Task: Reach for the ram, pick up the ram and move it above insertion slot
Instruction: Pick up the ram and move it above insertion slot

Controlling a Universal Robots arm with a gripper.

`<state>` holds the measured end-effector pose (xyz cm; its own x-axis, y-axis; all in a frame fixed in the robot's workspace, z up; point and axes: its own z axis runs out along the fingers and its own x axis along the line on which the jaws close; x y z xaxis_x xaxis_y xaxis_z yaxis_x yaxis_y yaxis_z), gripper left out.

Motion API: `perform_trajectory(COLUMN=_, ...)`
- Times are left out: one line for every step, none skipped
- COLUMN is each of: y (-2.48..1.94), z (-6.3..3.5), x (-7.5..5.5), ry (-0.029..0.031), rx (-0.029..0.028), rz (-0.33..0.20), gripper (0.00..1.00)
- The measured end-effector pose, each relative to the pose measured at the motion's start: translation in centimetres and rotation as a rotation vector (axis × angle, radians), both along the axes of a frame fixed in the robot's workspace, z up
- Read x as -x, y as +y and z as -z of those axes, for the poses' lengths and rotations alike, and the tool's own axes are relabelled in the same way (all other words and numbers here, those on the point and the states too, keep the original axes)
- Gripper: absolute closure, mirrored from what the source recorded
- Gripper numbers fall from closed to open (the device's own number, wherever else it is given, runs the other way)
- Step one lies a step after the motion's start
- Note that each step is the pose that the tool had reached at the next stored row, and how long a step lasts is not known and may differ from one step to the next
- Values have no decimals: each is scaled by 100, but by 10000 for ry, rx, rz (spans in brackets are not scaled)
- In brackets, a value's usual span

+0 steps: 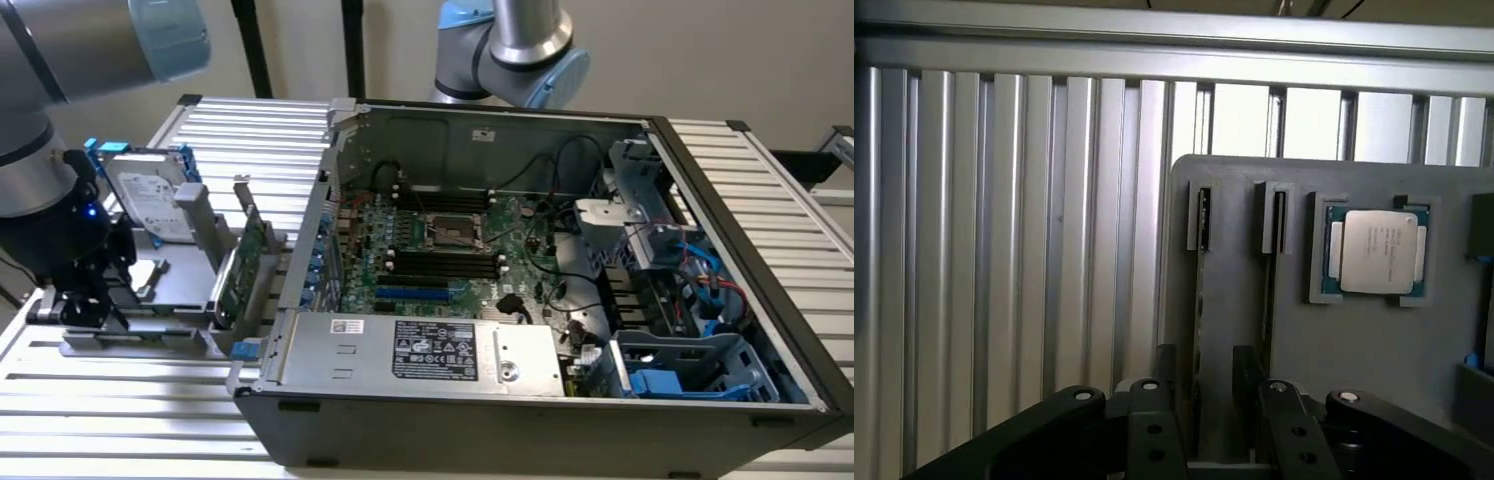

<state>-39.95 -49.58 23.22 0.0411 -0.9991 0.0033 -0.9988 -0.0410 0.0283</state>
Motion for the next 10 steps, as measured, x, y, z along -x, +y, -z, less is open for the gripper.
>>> perform_trajectory(y=-2, z=18, x=0, ry=0, rx=0, rz=3, gripper=64)
perform_trajectory(y=-4, z=35, x=0, ry=1, rx=-1, rz=3, gripper=64)
perform_trajectory(y=-5, z=54, x=0, ry=0, rx=-2, rz=4, gripper=64)
perform_trajectory(y=-6, z=72, x=0, ry=-1, rx=-4, rz=4, gripper=64)
perform_trajectory(y=-8, z=86, x=0, ry=0, rx=-4, rz=4, gripper=64)
perform_trajectory(y=-10, z=101, x=0, ry=-1, rx=-6, rz=4, gripper=64)
perform_trajectory(y=-12, z=113, x=0, ry=1, rx=-7, rz=4, gripper=64)
perform_trajectory(y=-14, z=126, x=0, ry=0, rx=-10, rz=4, gripper=64)
perform_trajectory(y=-16, z=137, x=0, ry=1, rx=-15, rz=4, gripper=64)
perform_trajectory(y=-17, z=149, x=0, ry=0, rx=-21, rz=4, gripper=64)
